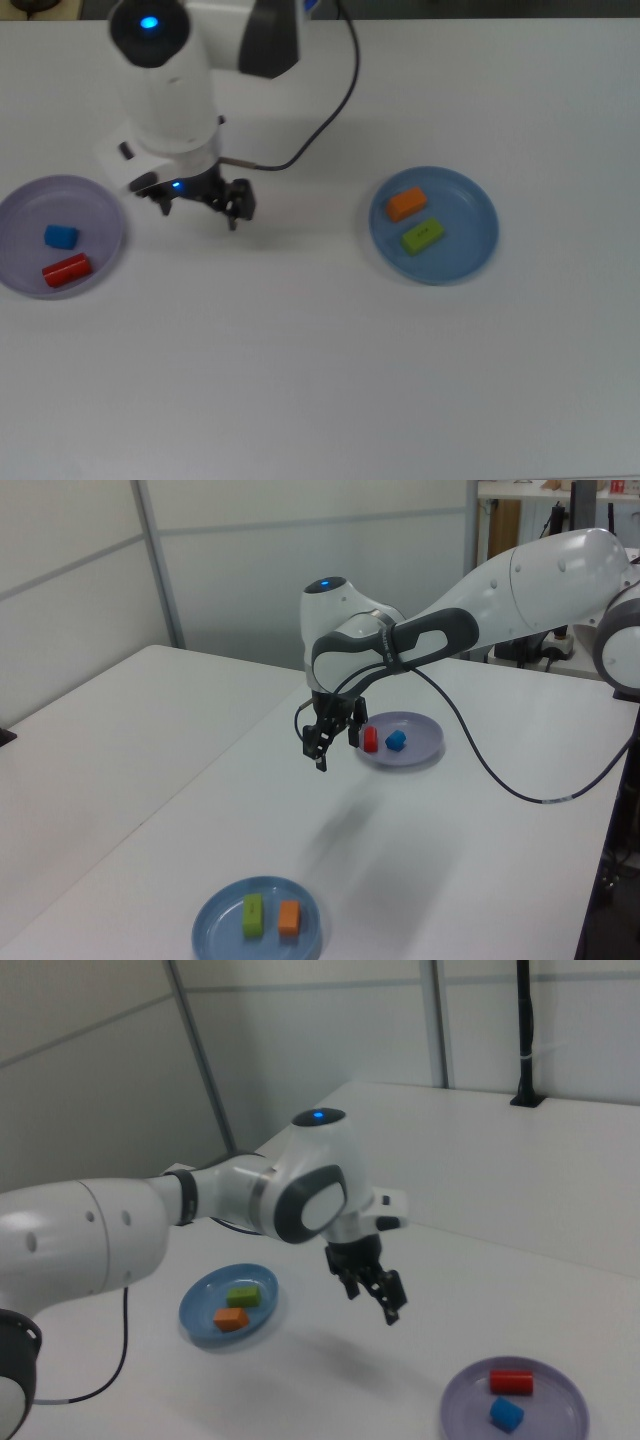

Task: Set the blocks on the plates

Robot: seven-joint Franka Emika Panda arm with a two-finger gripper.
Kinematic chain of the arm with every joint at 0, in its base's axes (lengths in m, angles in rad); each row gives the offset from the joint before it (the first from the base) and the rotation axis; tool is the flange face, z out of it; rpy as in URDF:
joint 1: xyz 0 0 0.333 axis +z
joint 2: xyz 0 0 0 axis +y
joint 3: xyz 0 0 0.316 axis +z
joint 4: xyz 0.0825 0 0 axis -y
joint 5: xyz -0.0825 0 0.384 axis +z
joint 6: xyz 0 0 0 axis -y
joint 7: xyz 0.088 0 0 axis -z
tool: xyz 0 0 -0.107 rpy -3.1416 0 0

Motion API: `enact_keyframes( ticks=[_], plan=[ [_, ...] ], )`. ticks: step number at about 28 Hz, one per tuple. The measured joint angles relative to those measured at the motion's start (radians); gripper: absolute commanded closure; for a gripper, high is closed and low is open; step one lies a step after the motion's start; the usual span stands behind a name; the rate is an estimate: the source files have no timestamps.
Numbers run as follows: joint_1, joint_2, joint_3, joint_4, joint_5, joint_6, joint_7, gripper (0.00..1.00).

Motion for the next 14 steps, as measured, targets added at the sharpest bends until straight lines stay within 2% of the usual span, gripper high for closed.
enact_keyframes(
  ticks=[5,11,14],
  plan=[
    [0.044,-0.069,0.003,0.006,-0.035,-0.136,0.019,0.00],
    [0.052,-0.161,0.018,0.033,-0.035,-0.311,-0.056,0.00],
    [0.052,-0.185,0.018,0.055,-0.021,-0.364,-0.061,0.00]
  ],
)
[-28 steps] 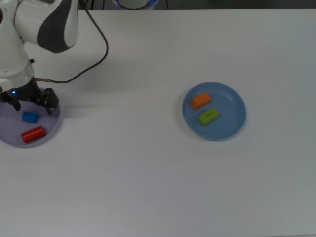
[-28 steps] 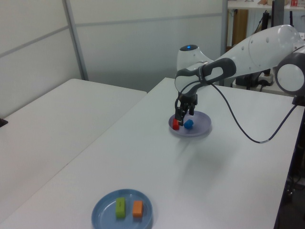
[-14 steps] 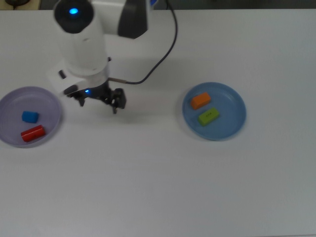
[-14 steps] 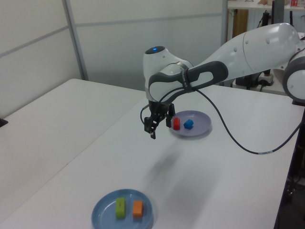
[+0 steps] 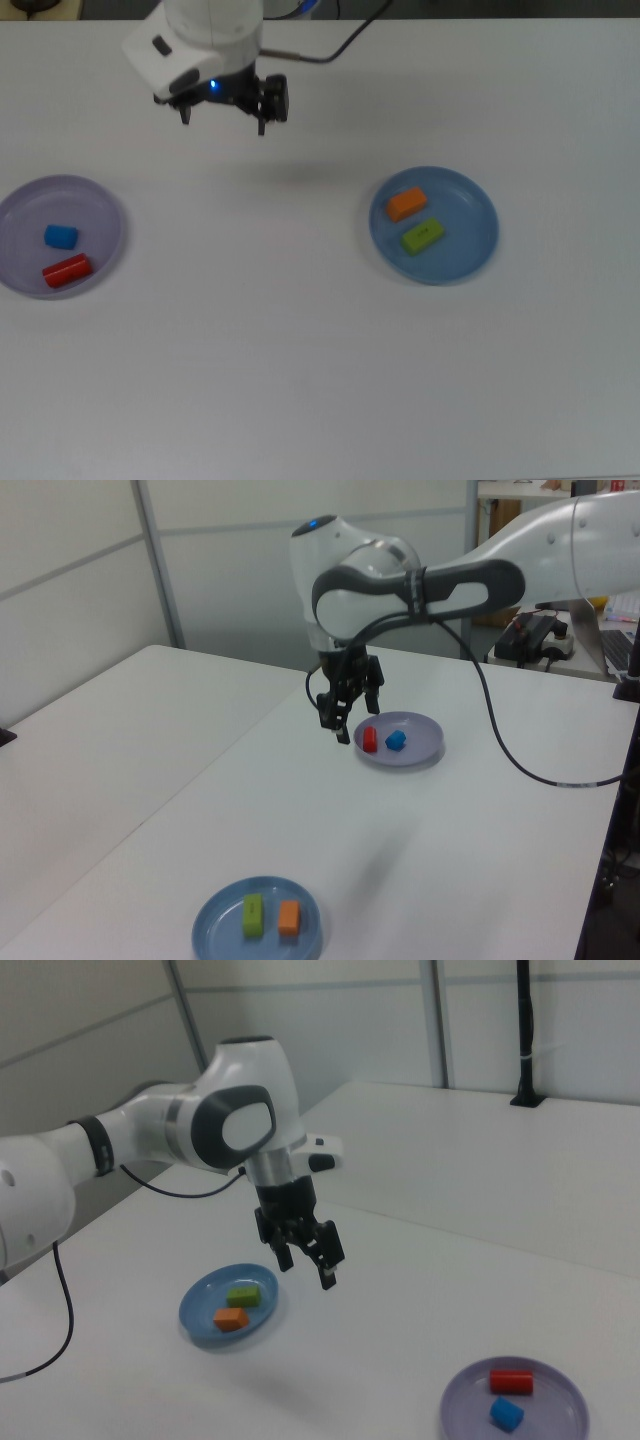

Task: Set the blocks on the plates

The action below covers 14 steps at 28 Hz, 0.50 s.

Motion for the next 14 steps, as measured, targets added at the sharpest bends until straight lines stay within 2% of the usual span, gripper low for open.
enact_keyframes(
  ticks=[4,14],
  plan=[
    [0.000,-0.029,0.000,0.023,0.020,-0.018,0.000,0.00],
    [0.000,-0.085,0.001,0.030,0.024,-0.019,0.000,0.00]
  ],
)
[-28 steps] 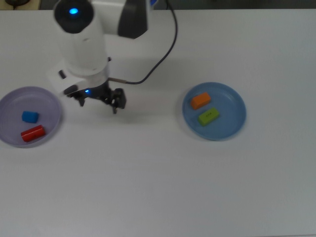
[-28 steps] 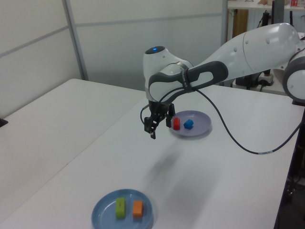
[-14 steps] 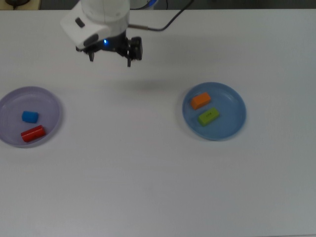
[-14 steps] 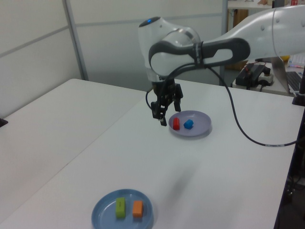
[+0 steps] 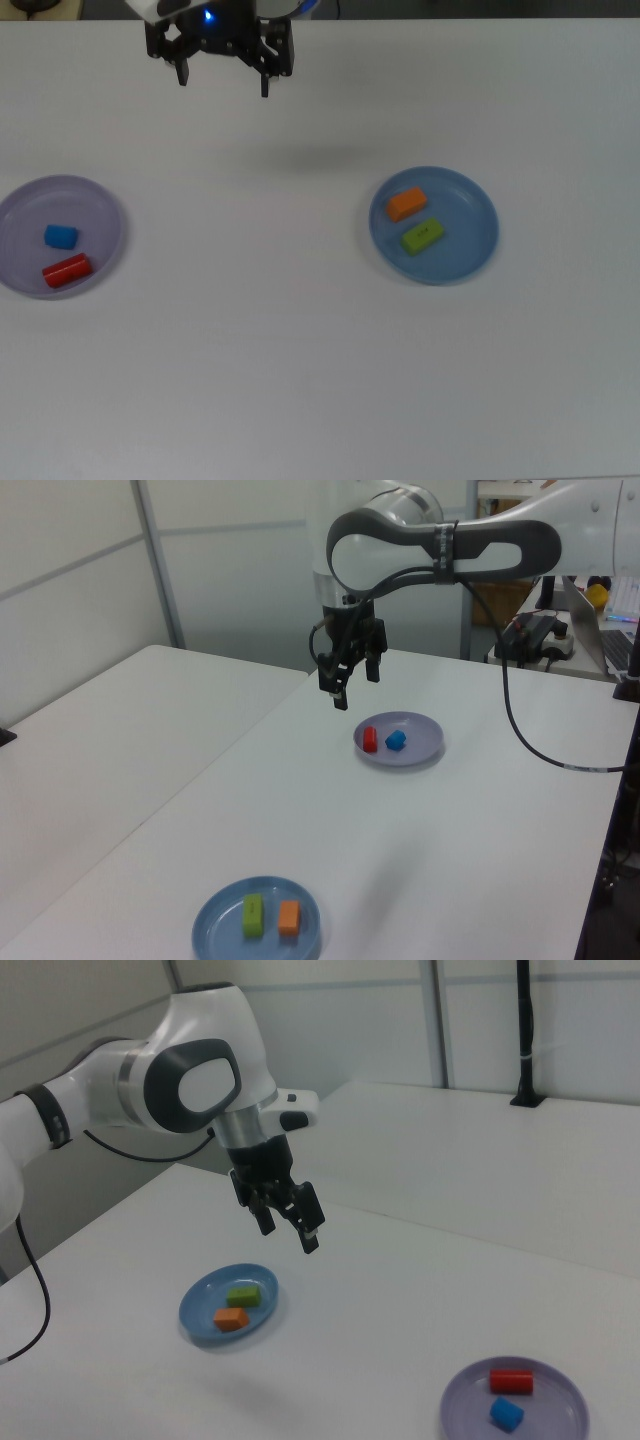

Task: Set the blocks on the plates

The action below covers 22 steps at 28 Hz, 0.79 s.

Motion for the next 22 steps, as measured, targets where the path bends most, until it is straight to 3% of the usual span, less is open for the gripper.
enact_keyframes(
  ticks=[22],
  plan=[
    [-0.001,-0.046,-0.004,0.000,0.000,-0.006,0.067,0.00]
  ],
)
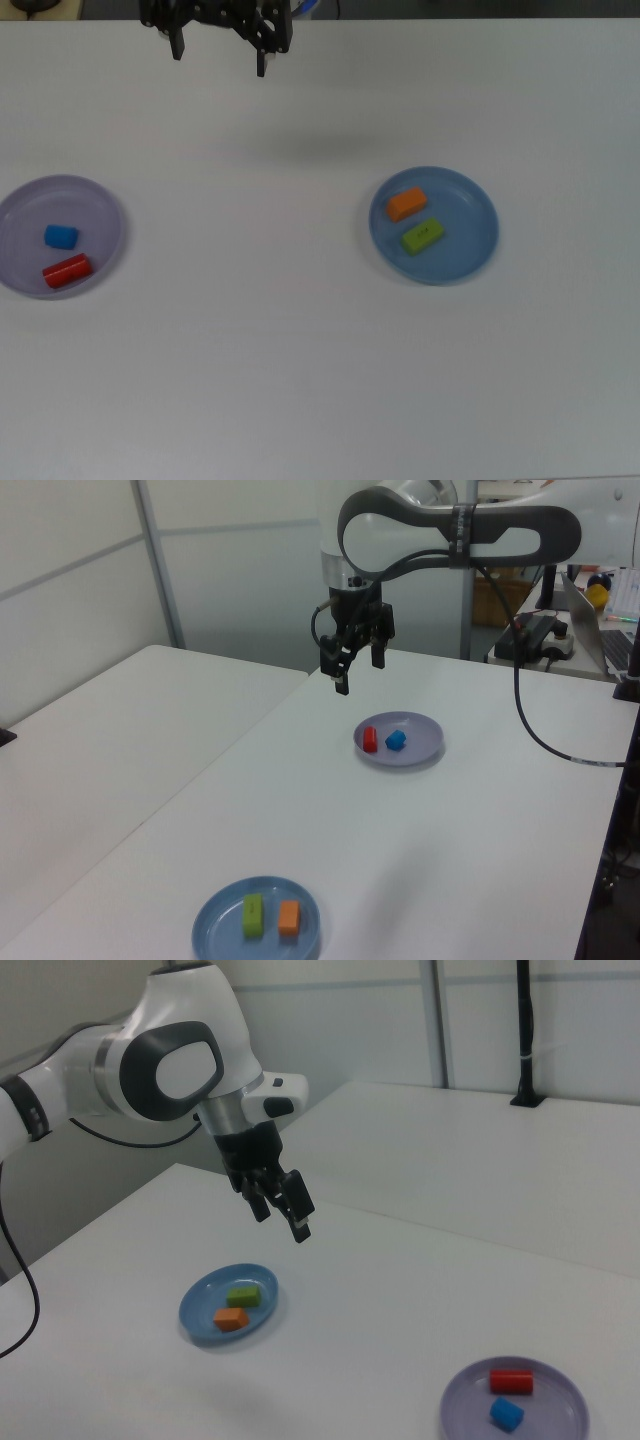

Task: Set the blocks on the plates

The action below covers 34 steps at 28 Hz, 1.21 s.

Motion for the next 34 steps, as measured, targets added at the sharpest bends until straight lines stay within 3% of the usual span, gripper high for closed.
enact_keyframes(
  ticks=[10,22,34],
  plan=[
    [-0.003,-0.013,-0.005,0.017,0.001,-0.001,-0.080,0.00],
    [-0.016,-0.014,-0.007,0.020,0.071,-0.062,-0.207,0.00],
    [-0.016,-0.014,-0.007,0.020,0.073,-0.063,-0.218,0.00]
  ],
)
